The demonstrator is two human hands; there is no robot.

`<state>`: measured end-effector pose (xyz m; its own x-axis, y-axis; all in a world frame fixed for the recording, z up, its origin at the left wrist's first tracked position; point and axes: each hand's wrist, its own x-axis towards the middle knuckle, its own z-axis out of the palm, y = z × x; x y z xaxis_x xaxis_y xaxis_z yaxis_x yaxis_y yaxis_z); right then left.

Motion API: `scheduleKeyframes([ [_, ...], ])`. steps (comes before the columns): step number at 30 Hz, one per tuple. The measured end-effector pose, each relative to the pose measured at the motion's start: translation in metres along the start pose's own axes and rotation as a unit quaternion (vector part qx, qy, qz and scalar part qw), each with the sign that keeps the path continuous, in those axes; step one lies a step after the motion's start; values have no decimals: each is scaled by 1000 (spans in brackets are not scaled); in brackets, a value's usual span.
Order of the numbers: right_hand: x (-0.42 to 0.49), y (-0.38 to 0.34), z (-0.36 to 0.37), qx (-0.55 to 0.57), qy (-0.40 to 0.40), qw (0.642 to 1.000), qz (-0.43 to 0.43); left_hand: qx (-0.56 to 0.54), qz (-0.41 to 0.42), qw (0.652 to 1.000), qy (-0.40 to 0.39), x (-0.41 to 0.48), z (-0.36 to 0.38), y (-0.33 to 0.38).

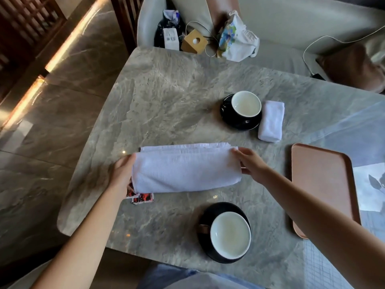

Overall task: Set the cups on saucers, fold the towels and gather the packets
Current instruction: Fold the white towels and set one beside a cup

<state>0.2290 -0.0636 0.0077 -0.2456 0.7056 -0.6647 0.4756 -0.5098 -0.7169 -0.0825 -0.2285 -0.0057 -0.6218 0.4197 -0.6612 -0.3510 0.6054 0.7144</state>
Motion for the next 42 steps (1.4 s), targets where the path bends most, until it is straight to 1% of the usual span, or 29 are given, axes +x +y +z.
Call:
scheduleKeyframes([
  [3,13,-7,10,2,46,999,-1,15,69,998,0,7,12,14],
  [6,24,-7,20,3,76,997,2,53,101,993,4,14,27,21],
  [8,29,-6,26,1,88,996,1,64,101,993,10,21,31,20],
  [12,43,-5,29,-36,111,993,0,79,103,992,5,34,35,16],
  [17,51,-1,28,-73,139,987,-19,136,105,985,-14,44,36,3],
  [20,54,0,29,-118,144,982,-34,172,114,978,16,44,38,-1],
  [22,52,1,30,-144,161,975,-40,244,145,958,41,35,39,1],
  [23,49,1,30,-169,184,966,-58,295,187,935,61,31,41,1],
  [24,46,2,30,-217,213,948,-96,354,243,900,77,27,42,-1],
  [25,43,3,32,-281,240,917,-149,407,301,858,91,21,46,-2],
  [26,41,3,36,-347,249,880,-207,444,348,821,86,15,52,-4],
  [27,38,2,43,-402,228,850,-254,469,377,797,58,9,60,-6],
  [28,35,2,54,-442,177,832,-285,480,392,785,16,6,69,-10],
  [30,30,9,80,-505,40,798,-326,511,394,762,-53,0,91,-23],
  [31,29,16,92,-537,-17,771,-340,528,390,751,-68,-1,99,-31],
  [32,29,24,101,-564,-52,748,-347,543,379,746,-70,1,104,-40],
  [33,31,30,105,-580,-67,734,-348,550,363,749,-68,3,106,-46],
  [35,34,37,102,-593,-62,720,-355,557,345,753,-56,8,105,-53],
  [37,38,39,95,-589,-50,711,-381,572,346,743,-47,12,102,-56],
  [39,41,40,91,-581,-52,712,-391,577,342,741,-36,14,101,-58],
  [42,45,45,82,-579,-30,725,-371,573,334,748,-3,17,92,-60],
])
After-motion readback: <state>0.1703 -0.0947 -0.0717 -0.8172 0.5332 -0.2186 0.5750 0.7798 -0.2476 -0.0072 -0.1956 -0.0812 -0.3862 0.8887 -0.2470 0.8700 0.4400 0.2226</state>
